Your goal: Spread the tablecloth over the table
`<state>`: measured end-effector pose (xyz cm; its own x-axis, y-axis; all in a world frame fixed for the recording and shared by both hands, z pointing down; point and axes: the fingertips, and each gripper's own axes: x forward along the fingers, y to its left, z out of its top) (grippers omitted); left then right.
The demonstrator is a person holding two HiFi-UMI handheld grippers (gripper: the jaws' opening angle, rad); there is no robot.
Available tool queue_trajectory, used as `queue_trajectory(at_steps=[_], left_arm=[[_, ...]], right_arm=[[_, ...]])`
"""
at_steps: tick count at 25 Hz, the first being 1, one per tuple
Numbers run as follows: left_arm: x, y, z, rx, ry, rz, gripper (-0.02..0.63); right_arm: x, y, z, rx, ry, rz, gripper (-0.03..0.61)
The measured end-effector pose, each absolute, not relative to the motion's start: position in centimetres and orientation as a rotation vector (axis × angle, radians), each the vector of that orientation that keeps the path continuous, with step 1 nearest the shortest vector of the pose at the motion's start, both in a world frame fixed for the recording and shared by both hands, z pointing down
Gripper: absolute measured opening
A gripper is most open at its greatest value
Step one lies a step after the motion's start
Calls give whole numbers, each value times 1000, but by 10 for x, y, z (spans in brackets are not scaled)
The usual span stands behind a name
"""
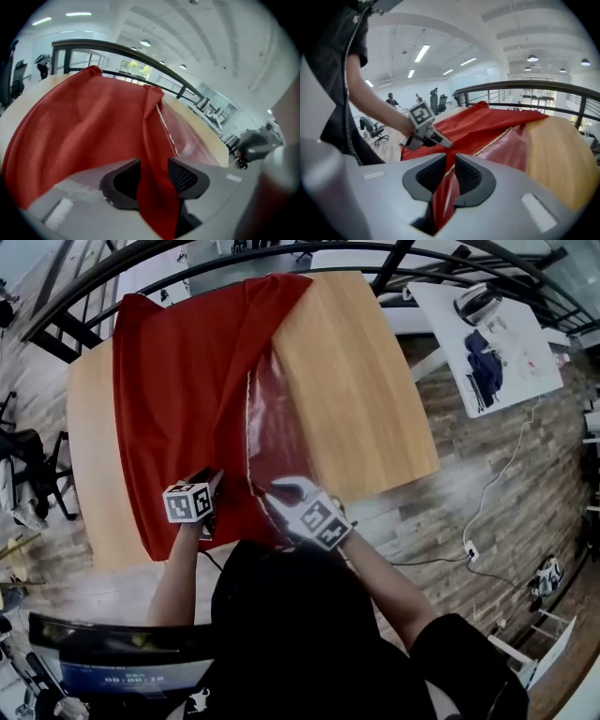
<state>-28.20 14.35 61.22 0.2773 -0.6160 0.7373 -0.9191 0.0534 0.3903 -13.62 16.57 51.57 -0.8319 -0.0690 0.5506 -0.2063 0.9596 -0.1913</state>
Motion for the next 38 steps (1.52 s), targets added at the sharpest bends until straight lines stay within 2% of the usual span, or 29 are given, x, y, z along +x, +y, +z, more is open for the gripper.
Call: queue_trajectory(at_steps=[2,5,6,8,9,10,11,15,20,26,27,29,30,31,33,34,38], left_arm=[[-276,134,605,1746,-1402,411,223],[-255,119,599,1812,-1301,397,226],[-247,117,601,1818,-1274,418,203],[-243,116,611,1794,-1270,448,176],[-247,116,615,1764,-1276,432,144],[-252,116,618,1730,-1273,389,86],[-256,116,619,1702,-1253,329,16],[-256,113,609,1719,-1120,156,12],[-249,110,593,1919,-1129,221,11],[-235,106,553,2083,-1096,157,8],[-231,106,544,2108,-1084,137,8],[-224,103,527,2151,-1067,93,9],[-221,102,519,2170,-1059,72,14],[-217,102,513,2187,-1045,54,52],[-208,104,504,2221,-998,47,234],[-204,106,503,2242,-973,68,253],[-182,114,531,2292,-929,332,253]], right_arm=[[-143,126,522,322,-2517,335,63],[-160,76,545,464,-2441,433,61],[-166,70,553,476,-2413,511,62],[-179,75,558,462,-2389,642,143],[-185,83,558,449,-2393,692,150],[-191,93,557,426,-2397,736,166],[-196,107,556,388,-2397,768,211],[-207,164,553,247,-2391,698,256],[-216,167,575,373,-2355,529,256],[-233,146,586,536,-2330,406,256],[-232,139,584,582,-2324,386,242],[-223,126,576,657,-2327,366,20],[-215,120,570,687,-2335,373,19],[-203,112,564,723,-2339,386,18],[-165,91,552,825,-2319,399,17],[-141,77,547,879,-2296,388,17],[-27,13,527,1074,-2154,276,17]])
